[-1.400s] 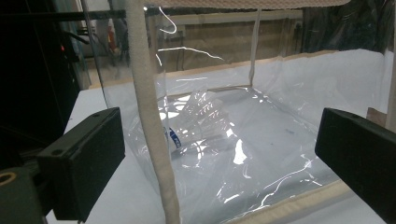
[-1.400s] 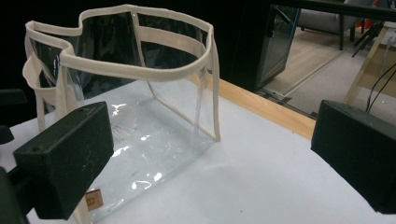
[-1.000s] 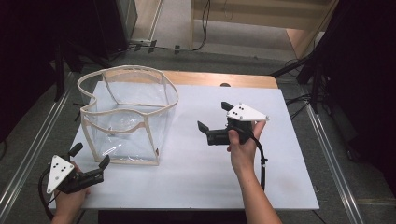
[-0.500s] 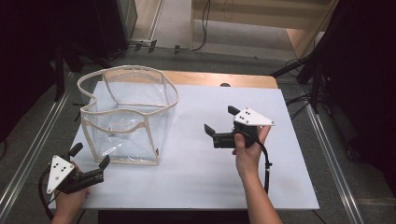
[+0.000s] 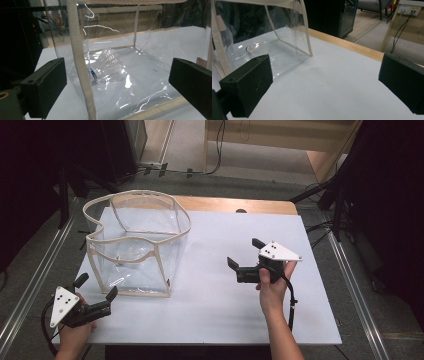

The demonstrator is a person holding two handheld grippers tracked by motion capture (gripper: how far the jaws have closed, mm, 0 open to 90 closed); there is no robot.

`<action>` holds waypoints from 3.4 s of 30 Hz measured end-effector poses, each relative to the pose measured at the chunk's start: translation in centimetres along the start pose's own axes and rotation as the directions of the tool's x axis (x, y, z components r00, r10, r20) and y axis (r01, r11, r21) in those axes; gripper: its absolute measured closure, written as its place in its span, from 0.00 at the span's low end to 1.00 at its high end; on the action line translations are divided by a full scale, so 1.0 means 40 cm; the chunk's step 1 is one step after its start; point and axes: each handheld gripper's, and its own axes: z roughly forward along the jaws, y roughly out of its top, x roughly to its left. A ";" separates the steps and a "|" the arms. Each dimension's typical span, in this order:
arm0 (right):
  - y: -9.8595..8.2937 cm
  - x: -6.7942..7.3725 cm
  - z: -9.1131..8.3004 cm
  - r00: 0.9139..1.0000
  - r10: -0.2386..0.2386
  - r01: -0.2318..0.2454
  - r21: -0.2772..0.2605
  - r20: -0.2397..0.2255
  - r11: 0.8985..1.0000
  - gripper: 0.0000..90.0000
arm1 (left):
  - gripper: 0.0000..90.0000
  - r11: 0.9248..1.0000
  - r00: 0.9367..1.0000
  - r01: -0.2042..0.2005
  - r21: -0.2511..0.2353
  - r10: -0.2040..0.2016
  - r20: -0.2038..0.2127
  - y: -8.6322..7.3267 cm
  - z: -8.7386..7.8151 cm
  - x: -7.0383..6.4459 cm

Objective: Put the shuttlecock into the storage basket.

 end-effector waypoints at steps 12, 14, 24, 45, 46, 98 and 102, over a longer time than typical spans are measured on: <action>-0.038 -0.027 -0.023 0.999 0.012 -0.012 0.000 0.030 1.000 0.00 | 0.03 1.000 1.000 -0.002 0.001 0.002 0.001 0.000 0.000 0.000; -0.043 -0.032 -0.028 0.999 0.011 -0.012 0.002 0.031 1.000 0.00 | 0.03 1.000 1.000 -0.002 0.000 0.002 0.001 0.000 0.000 0.000; -0.068 -0.053 -0.049 0.998 0.017 -0.017 0.002 0.055 1.000 0.00 | 0.03 1.000 1.000 -0.003 0.001 0.003 0.000 0.000 0.000 -0.001; -0.125 -0.093 -0.088 0.994 0.046 -0.048 0.015 0.102 0.999 0.00 | 0.03 1.000 1.000 -0.005 0.002 0.005 -0.002 0.000 0.000 -0.002; -0.128 -0.095 -0.090 0.993 0.049 -0.051 0.015 0.105 0.999 0.00 | 0.03 1.000 1.000 -0.005 0.001 0.005 -0.002 0.000 0.000 -0.002; -0.243 -0.191 -0.207 0.969 0.109 -0.121 0.041 0.223 0.992 0.00 | 0.03 1.000 1.000 -0.007 0.002 0.007 -0.003 -0.001 0.001 -0.003; -0.249 -0.197 -0.215 0.965 0.116 -0.128 0.039 0.234 0.991 0.00 | 0.03 1.000 1.000 -0.008 0.001 0.008 -0.003 -0.001 0.001 -0.003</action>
